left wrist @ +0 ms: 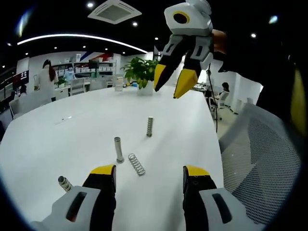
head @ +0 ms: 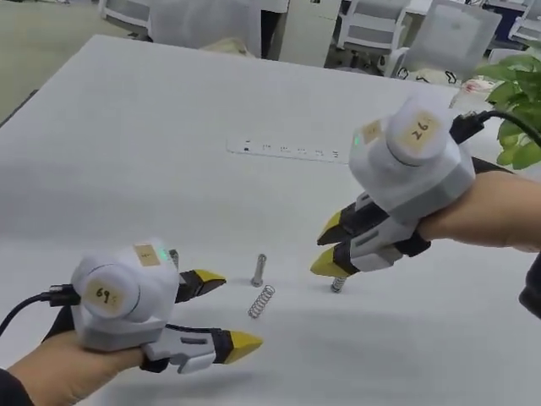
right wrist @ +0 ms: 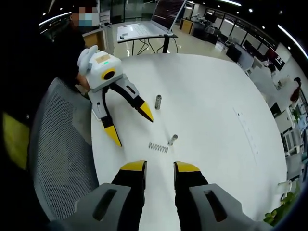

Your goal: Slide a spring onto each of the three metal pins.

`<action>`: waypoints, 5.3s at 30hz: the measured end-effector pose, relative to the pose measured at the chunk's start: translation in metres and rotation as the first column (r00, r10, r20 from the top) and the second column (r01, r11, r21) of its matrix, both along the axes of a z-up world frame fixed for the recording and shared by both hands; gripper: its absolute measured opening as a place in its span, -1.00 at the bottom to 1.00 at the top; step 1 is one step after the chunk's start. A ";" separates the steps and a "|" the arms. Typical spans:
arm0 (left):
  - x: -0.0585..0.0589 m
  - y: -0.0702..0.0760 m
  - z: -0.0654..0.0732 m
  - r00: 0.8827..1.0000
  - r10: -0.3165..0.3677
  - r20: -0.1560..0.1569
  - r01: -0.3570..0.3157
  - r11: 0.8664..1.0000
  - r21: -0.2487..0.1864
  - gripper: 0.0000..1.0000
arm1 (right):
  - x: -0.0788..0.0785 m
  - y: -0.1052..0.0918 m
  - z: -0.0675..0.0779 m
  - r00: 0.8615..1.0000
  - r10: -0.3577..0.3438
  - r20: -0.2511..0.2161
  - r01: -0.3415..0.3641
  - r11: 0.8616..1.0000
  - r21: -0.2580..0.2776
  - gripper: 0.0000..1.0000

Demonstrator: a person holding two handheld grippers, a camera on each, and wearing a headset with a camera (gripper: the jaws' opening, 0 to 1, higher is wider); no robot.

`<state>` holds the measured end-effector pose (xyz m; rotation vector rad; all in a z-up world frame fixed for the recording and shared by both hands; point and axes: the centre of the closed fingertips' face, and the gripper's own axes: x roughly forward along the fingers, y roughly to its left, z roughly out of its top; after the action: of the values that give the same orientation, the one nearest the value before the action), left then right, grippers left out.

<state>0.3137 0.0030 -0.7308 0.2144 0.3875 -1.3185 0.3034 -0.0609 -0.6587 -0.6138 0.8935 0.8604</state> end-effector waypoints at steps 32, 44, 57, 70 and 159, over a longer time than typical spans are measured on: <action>0.021 -0.034 -0.046 0.993 0.115 -0.002 -0.114 0.989 0.098 -0.45 | 0.004 -0.021 -0.006 0.999 -0.018 0.035 0.017 0.999 0.038 -0.60; 0.023 -0.041 -0.055 0.994 0.100 0.043 -0.105 0.986 0.130 -0.62 | 0.006 -0.023 -0.009 0.999 -0.019 0.037 0.017 0.999 0.046 -0.61; 0.025 -0.032 -0.058 0.995 0.085 0.059 -0.093 0.984 0.150 -0.93 | 0.002 -0.018 -0.014 1.000 -0.013 0.029 0.011 0.998 0.055 -0.61; 0.013 -0.010 -0.029 0.997 0.035 0.068 -0.042 0.993 0.114 -0.95 | -0.008 -0.004 -0.013 1.000 -0.011 0.018 0.009 0.995 0.098 -0.62; -0.049 0.005 0.077 0.963 -0.176 0.202 0.203 0.971 -0.122 -0.95 | -0.044 0.094 0.022 0.929 0.348 -0.126 -0.351 0.937 0.002 -0.84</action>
<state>0.2652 0.0081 -0.6538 0.2609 0.1116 -1.4945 0.2589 0.0329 -0.6365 -0.7571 0.9200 1.2233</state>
